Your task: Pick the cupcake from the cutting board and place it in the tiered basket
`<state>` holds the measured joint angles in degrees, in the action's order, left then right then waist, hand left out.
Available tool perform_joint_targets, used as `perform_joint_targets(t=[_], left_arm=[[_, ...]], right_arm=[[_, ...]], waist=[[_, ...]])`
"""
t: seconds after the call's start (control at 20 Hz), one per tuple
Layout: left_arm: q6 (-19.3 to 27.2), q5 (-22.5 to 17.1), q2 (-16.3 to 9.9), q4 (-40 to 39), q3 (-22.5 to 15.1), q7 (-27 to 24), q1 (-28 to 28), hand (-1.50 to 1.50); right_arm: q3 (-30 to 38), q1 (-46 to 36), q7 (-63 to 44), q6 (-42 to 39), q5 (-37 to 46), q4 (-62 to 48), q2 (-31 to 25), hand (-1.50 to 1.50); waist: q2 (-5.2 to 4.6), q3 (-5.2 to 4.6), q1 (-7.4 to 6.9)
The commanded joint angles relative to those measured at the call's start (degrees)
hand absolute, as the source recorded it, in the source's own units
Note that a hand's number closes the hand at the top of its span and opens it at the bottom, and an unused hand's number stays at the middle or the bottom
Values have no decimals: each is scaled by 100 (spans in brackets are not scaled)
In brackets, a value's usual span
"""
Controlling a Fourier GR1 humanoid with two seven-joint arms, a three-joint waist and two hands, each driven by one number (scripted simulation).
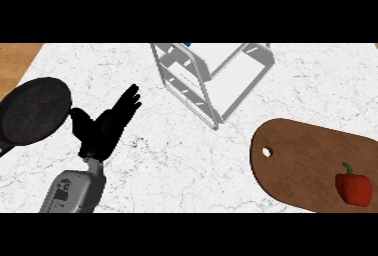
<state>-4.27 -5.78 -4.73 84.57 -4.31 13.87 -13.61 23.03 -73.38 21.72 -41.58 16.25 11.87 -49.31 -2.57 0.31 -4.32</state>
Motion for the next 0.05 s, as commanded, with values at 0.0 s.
perform_joint_targets(t=[0.0], left_arm=[[-66,18,-49,10,-13,-28,-41,0]], right_arm=[[150,176,439,-493,-119,-97,-375,-150]], waist=[[-25,10,-68]])
